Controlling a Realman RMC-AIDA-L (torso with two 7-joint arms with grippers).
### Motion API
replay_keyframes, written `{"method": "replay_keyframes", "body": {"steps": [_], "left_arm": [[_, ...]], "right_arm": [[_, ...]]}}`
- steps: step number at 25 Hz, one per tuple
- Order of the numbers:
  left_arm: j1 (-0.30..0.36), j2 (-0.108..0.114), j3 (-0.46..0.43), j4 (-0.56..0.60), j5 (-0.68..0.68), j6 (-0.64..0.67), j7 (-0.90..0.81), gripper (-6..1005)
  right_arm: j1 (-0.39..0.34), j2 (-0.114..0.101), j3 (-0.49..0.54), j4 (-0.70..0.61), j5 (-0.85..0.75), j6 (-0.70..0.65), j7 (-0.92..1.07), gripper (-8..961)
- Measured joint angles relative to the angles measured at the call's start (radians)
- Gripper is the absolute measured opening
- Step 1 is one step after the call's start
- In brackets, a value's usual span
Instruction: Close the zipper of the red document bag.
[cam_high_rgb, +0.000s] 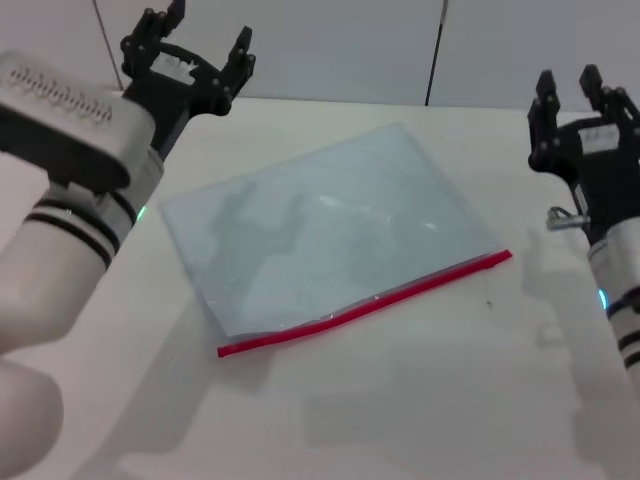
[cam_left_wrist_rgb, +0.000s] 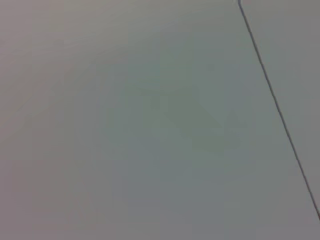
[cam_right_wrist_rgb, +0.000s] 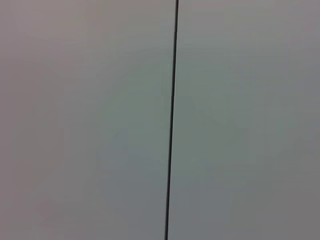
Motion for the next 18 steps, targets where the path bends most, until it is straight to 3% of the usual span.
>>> {"method": "replay_keyframes", "body": {"steps": [4, 7, 18], "left_arm": [[-0.015, -0.002, 0.048, -0.108, -0.006, -0.186, -0.062, 742], [-0.018, -0.002, 0.054, -0.151, -0.007, -0.252, -0.127, 742], [-0.042, -0.002, 0.046, -0.203, -0.008, -0.277, -0.149, 742]], "right_arm": [[0.001, 0.000, -0.018, 0.015, 0.033, 0.005, 0.010, 404], [0.000, 0.000, -0.030, 0.018, 0.039, 0.020, 0.015, 404], [0.019, 0.002, -0.083, 0.057, 0.040, 0.086, 0.017, 404]]}}
